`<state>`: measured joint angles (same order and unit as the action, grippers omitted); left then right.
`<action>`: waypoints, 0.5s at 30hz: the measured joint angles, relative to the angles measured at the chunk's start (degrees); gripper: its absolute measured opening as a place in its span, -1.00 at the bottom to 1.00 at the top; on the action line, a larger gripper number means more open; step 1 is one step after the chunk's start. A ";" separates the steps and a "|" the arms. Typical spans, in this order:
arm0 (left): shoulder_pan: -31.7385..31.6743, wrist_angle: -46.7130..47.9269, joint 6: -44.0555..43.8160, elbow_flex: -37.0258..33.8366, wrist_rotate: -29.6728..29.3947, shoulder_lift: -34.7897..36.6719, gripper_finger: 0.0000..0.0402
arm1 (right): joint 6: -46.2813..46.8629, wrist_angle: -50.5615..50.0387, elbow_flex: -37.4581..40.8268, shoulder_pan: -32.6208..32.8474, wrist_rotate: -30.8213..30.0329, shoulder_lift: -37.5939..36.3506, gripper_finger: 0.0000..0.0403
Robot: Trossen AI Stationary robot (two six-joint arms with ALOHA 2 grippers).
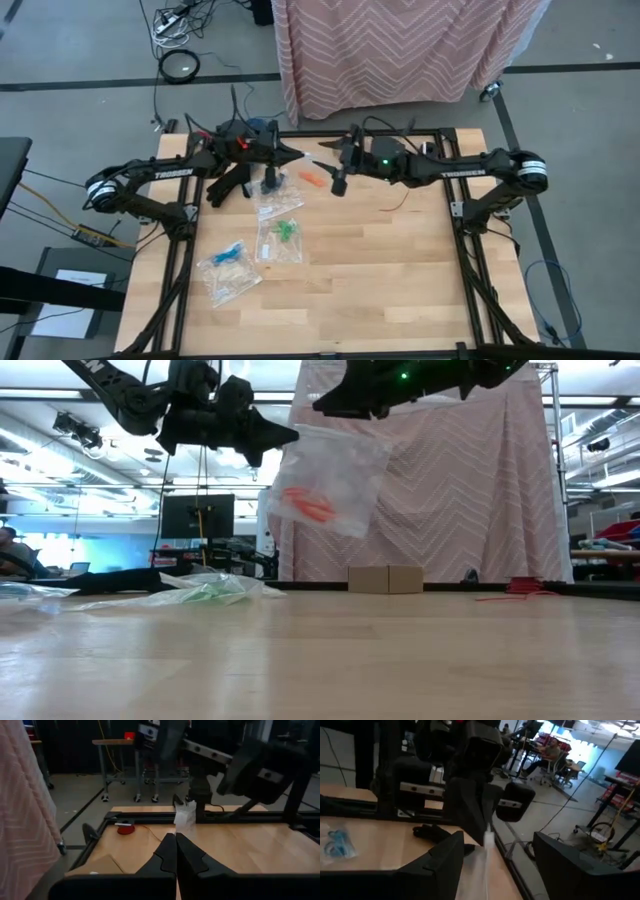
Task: Sort rubber bands
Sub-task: Close the transparent zip bag
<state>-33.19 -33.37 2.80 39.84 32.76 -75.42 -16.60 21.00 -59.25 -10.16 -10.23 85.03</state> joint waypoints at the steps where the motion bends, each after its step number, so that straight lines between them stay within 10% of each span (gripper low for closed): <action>1: 0.21 0.01 0.24 0.00 -0.36 0.00 -1.00 | 0.17 0.26 -0.82 -0.04 0.90 0.61 0.10; 15: 2.07 -1.54 1.19 0.00 -2.19 -0.08 -1.00 | 2.82 0.28 -1.55 -0.27 3.97 3.61 0.07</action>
<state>-31.11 -34.92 3.99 39.83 30.57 -75.50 -13.78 21.28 -60.80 -10.42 -6.26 88.64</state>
